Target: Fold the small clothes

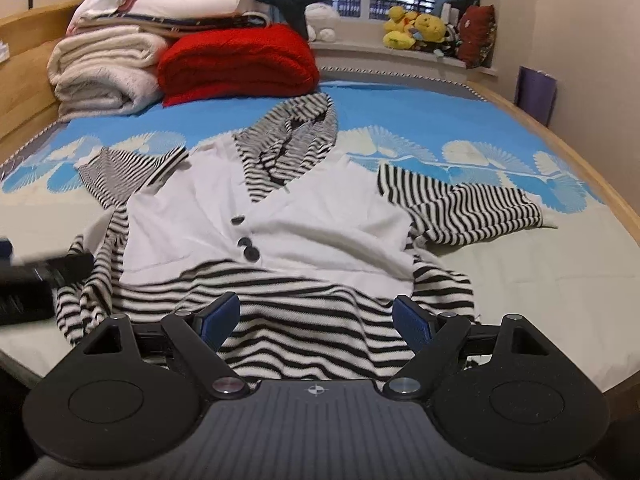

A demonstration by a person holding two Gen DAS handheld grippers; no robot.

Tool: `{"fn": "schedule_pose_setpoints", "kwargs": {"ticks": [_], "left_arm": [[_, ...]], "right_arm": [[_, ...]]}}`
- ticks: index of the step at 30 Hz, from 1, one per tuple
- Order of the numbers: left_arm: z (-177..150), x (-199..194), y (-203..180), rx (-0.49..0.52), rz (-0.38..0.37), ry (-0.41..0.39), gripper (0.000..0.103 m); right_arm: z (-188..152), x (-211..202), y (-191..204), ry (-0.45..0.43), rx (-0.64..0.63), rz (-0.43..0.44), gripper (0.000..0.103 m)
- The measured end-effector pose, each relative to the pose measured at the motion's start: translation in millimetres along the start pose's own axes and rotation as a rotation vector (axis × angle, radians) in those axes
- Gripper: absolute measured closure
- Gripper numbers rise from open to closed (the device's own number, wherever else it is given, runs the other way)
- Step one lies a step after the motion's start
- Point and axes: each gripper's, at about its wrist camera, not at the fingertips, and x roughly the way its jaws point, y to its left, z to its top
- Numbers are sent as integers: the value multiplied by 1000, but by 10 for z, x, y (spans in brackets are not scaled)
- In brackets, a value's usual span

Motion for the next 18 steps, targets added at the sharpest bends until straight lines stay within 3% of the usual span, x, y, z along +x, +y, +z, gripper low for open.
{"fn": "schedule_pose_setpoints", "kwargs": {"ticks": [1,5,7,9,12,14,16,18], "left_arm": [[85,-35,27,10,1,-62,0],[380,199,171,22,-9,-34,1],[510,360,302,21,-10,-31,5],[621,584,419,53,12,7,16],[755,902,714,23,16,36,35],[763,1106,913,5,8,55,40],[707,1301,1092,-12,8,85,44],[577,1501,1269,-63,8,163,56]], "right_arm": [[10,-7,-14,-11,8,-1,19],[72,-43,-104,-102,89,27,19],[123,-68,-167,-136,86,-18,18],[177,-105,-229,-163,58,-81,18],[348,-54,-425,-138,99,-74,18],[512,-11,-525,-134,92,-63,18],[704,103,-599,-131,91,-58,24],[908,203,-628,-142,72,-71,43]]}}
